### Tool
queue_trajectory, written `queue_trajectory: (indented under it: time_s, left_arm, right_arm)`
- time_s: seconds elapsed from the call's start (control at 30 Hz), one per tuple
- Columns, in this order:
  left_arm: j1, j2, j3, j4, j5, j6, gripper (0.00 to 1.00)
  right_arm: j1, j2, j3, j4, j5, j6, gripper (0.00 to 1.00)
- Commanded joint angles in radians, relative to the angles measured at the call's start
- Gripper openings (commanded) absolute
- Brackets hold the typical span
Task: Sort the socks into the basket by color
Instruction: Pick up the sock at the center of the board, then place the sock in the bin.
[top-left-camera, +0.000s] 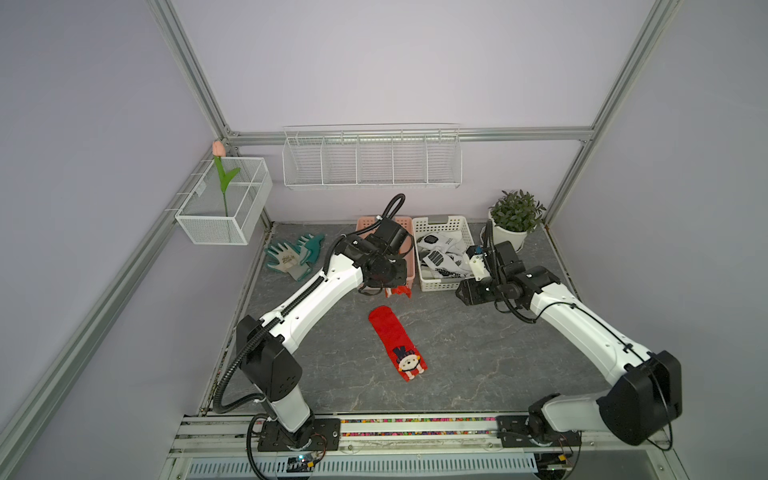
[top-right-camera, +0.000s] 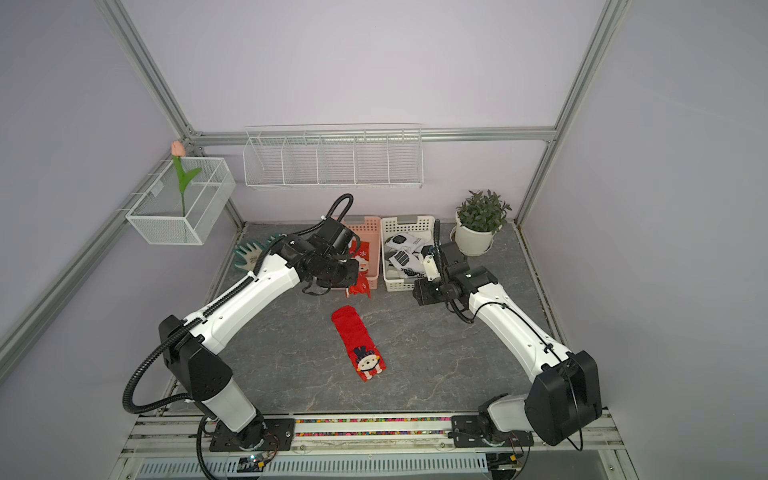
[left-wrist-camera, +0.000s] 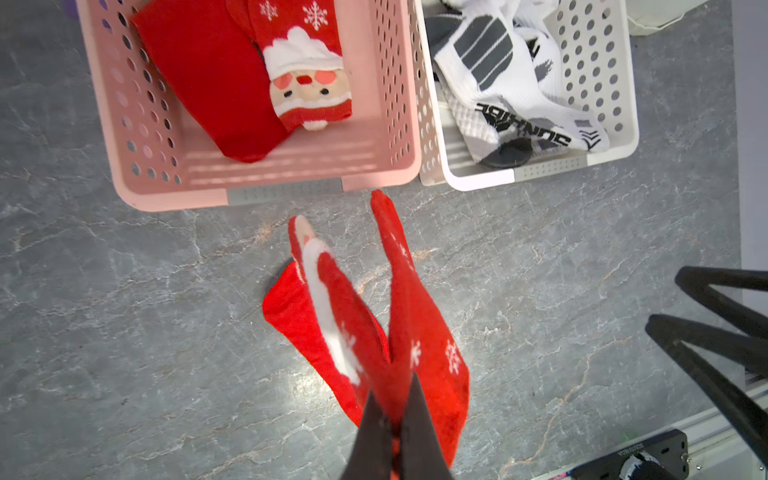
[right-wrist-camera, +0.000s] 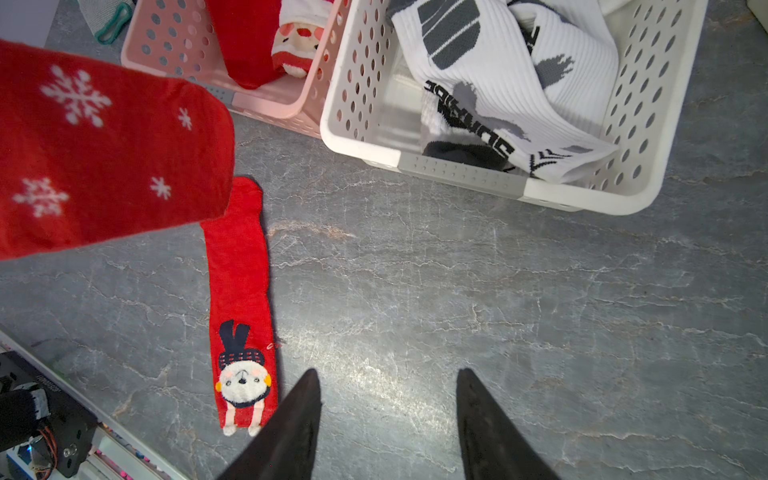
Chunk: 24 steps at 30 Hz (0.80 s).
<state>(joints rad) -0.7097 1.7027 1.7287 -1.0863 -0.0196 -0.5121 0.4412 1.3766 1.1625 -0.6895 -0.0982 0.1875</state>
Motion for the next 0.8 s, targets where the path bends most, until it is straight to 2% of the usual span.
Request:
queue_trajectory:
  time_s: [0.0, 0.37, 0.77]
  left_arm:
    - [0.022, 0.015, 0.061, -0.06, -0.015, 0.035, 0.04]
    - [0.095, 0.046, 0.17, -0.032, -0.017, 0.084, 0.04]
    - [0.167, 0.167, 0.313, -0.038, 0.013, 0.116, 0.04]
  right_arm:
    - [0.006, -0.002, -0.011, 0.005, -0.013, 0.009, 0.55]
    - [0.006, -0.001, -0.007, 0.005, -0.017, 0.009, 0.55]
    - [0.006, -0.002, 0.001, 0.002, -0.021, 0.007, 0.55]
